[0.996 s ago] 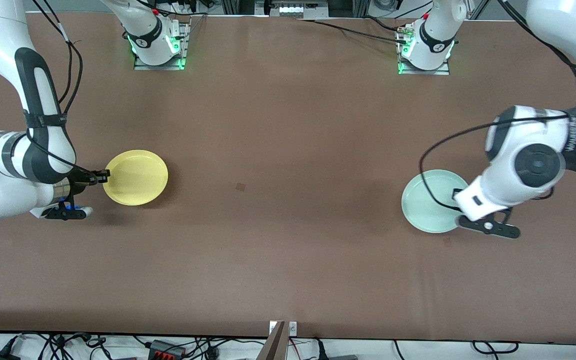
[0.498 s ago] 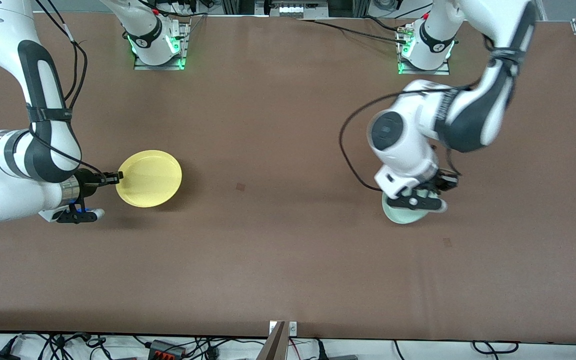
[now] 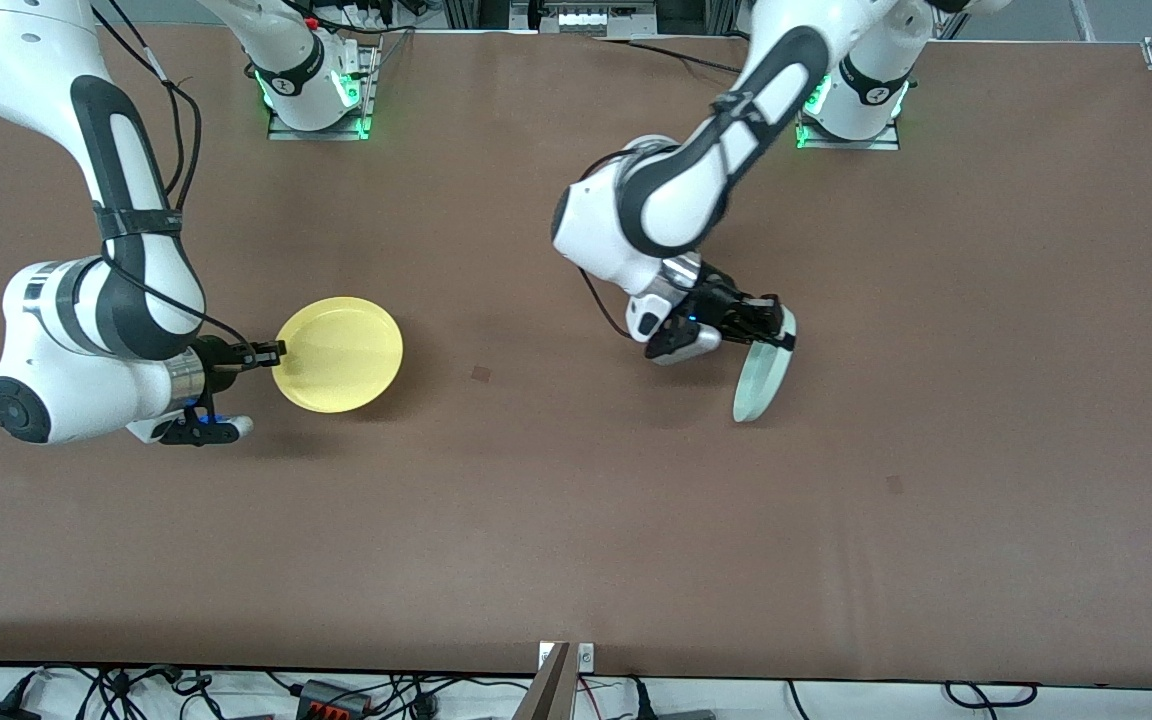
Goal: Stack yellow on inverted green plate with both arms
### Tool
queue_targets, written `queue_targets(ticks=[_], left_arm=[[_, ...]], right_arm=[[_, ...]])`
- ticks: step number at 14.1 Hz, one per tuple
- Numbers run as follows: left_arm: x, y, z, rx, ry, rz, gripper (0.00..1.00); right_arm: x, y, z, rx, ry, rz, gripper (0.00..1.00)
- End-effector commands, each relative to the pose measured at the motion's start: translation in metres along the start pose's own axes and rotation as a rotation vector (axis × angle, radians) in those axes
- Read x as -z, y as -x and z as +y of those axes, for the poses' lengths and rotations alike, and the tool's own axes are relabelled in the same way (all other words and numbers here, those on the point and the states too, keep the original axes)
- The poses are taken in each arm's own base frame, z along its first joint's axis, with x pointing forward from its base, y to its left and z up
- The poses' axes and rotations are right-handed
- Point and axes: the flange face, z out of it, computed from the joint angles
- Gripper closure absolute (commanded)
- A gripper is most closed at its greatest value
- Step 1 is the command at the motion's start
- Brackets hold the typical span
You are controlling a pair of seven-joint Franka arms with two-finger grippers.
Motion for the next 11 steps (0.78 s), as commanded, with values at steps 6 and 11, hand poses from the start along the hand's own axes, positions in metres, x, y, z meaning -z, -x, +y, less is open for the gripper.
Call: queue_targets(ticks=[6,11], left_arm=[[0.019,0.02,0.063,0.197,-0.051,0.06,0.99],[0.029,0.017,0.078,0.233,0.065,0.093,0.0]], right_arm=[[0.006,-0.01,-0.011,0.002,-0.06,0.003,1.0],[0.007,-0.011,-0.019,-0.002,-0.126,0.006,1.0]])
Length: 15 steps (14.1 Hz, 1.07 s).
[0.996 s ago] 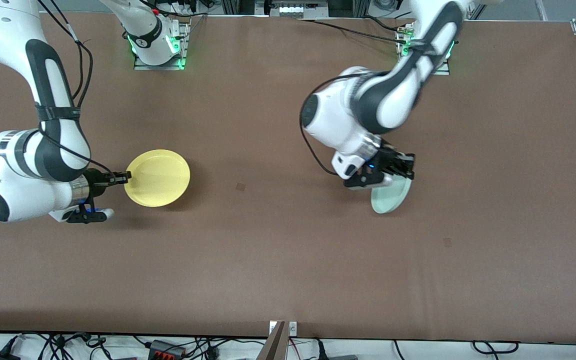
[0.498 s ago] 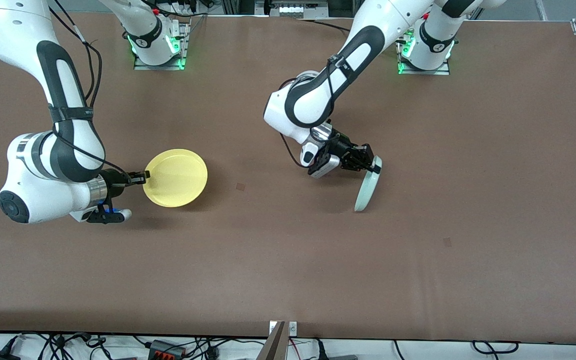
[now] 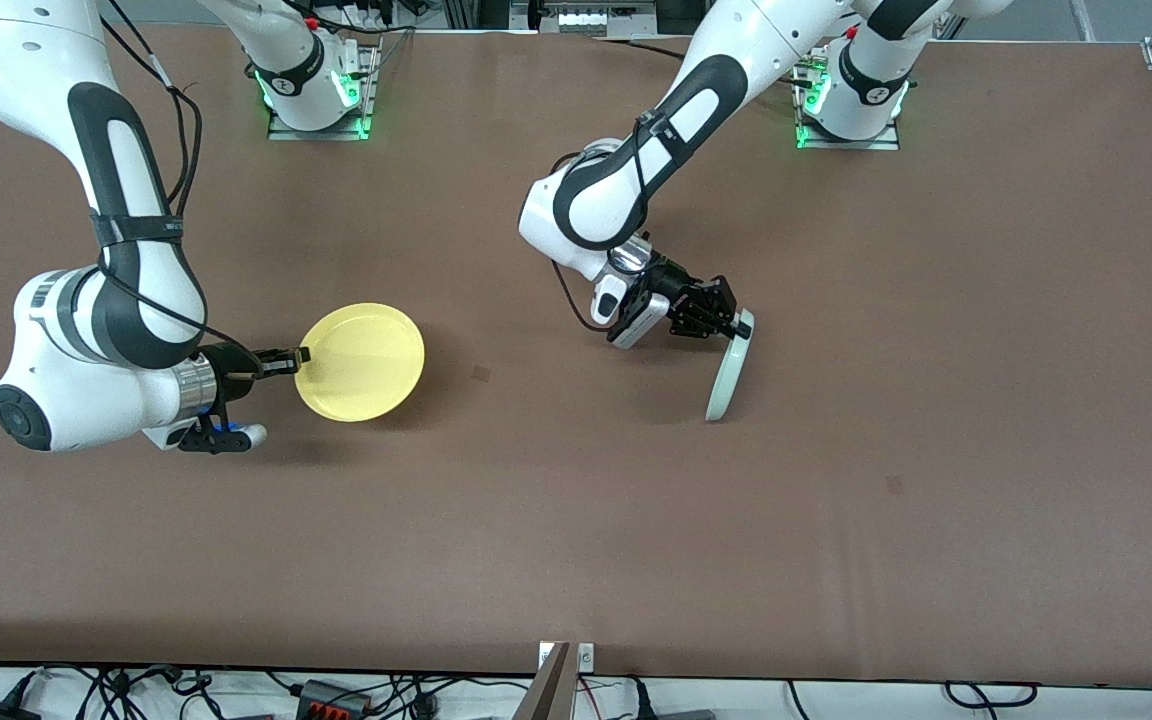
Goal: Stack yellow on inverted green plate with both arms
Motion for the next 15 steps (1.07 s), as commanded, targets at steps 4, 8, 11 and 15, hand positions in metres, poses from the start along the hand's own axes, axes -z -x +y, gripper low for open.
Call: queue_targets(ticks=[4,8,11,15], left_arm=[[0.039,-0.044,0.009,0.143,0.44,-0.154,0.0],[0.029,-0.096,-0.01,0.314,0.777,-0.335,0.0],[0.013,-0.113,-0.013,0.382,0.884,-0.344,0.0],[-0.016,-0.134,-0.05,0.402,0.872,-0.338,0.0]], right_arm=[[0.007,-0.003,0.01,-0.016,0.009,0.0,1.0],[0.005,-0.004,0.01,-0.011,0.034,-0.001,1.0],[-0.004,-0.008,0.012,-0.013,0.036,-0.012,1.0],[-0.013,-0.008,-0.006,0.002,0.054,-0.023,1.0]])
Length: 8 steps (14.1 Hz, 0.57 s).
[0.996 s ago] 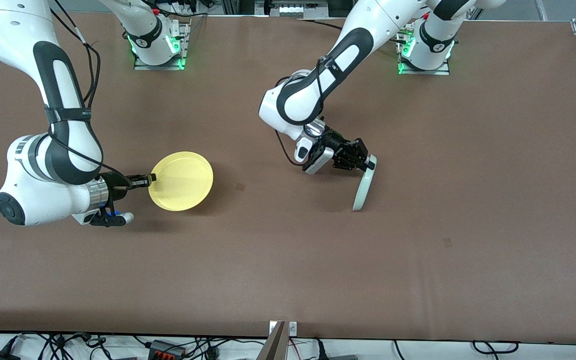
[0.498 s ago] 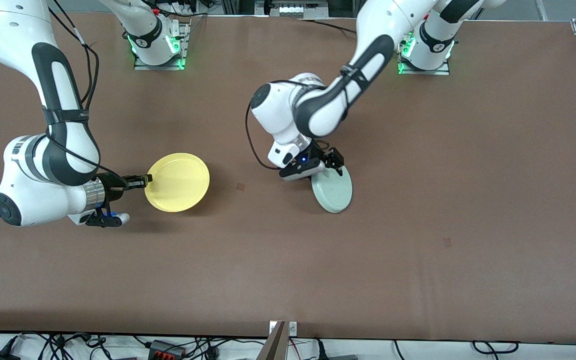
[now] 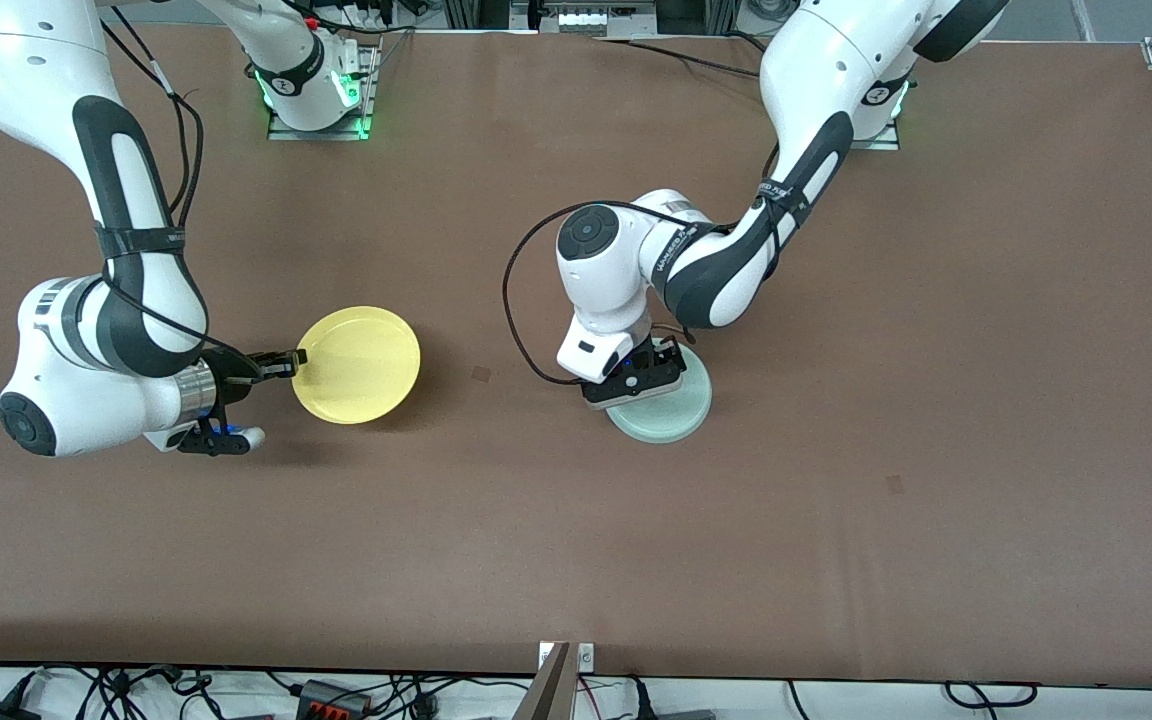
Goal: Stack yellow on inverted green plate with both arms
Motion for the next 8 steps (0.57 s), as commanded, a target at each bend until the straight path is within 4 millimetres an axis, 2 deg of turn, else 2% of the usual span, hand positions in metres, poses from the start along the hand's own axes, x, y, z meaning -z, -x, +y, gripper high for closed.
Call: queue_targets(ticks=[1,3,4,6,8], left_arm=[[0.022,-0.039,-0.034,0.0,0.001,0.0,0.0],[0.03,-0.062,-0.07,-0.083,-0.05,-0.015,0.0],[0.036,-0.068,-0.089,-0.134,-0.099,-0.048,0.0],[0.03,-0.076,-0.127,-0.241,-0.218,-0.17,0.0],[0.039,-0.096,-0.165,-0.295,-0.249,-0.235,0.0]], right_arm=[[-0.002,0.0,-0.029,0.025,0.024,-0.006,1.0],[-0.013,0.003,-0.071,0.079,0.048,-0.012,1.0],[-0.015,0.001,-0.094,0.067,0.062,0.011,1.0],[-0.031,-0.004,-0.131,-0.018,0.082,0.028,1.0],[-0.051,-0.005,-0.175,-0.047,0.06,0.06,1.0]])
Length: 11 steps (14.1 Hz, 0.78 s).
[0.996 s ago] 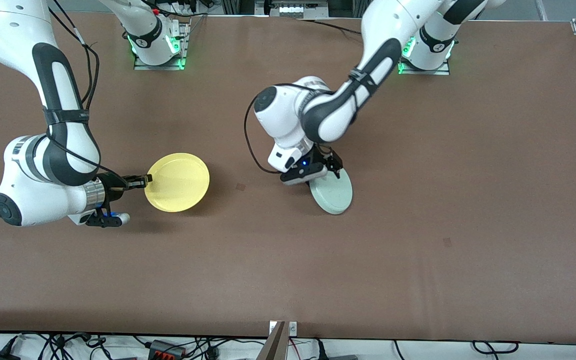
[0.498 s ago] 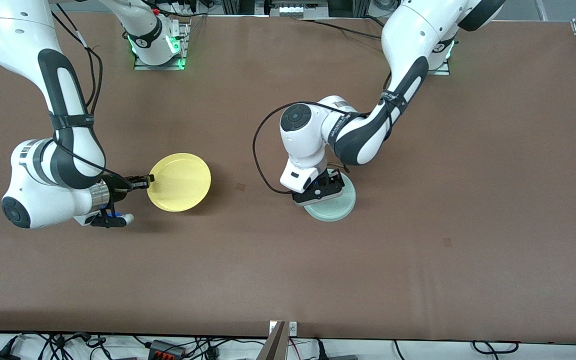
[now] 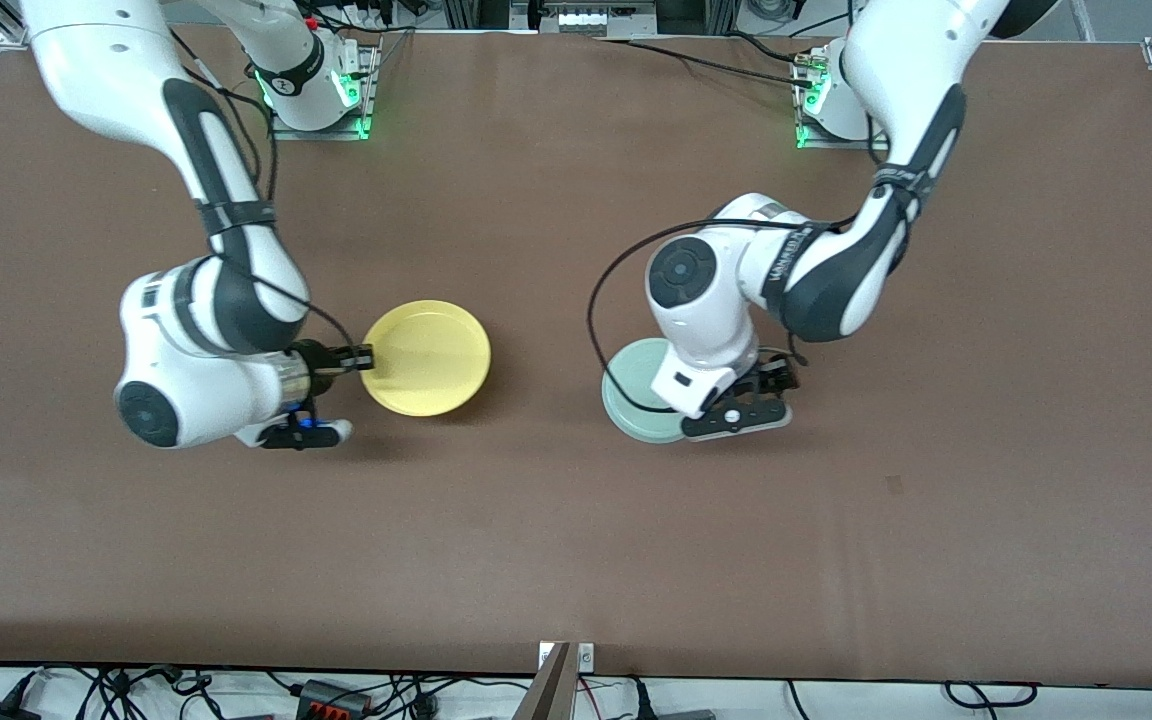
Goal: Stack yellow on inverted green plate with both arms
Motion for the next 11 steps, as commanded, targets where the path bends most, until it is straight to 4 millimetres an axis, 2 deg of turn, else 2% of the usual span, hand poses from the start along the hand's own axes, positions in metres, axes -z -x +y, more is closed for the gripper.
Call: queue_targets(ticks=[1,4,7,9,11], left_arm=[[0.006,-0.002,-0.057,-0.105,-0.001,-0.089,0.0],[0.022,-0.013,-0.126,-0.07,0.132,-0.19,0.0],[0.068,0.011,-0.149,-0.086,0.222,-0.178,0.0],[0.09,0.02,-0.164,-0.094,0.27,-0.158,0.0],[0.095,0.018,-0.174,-0.084,0.293,-0.153,0.0]], right_arm=[[-0.021,-0.007,-0.055,-0.085,-0.061,0.03,1.0],[-0.061,-0.009,-0.115,-0.141,-0.139,0.059,1.0],[-0.11,-0.007,-0.169,-0.226,-0.167,0.109,1.0],[-0.131,-0.007,-0.188,-0.301,-0.197,0.123,1.0],[-0.145,-0.011,-0.206,-0.373,-0.263,0.094,1.0]])
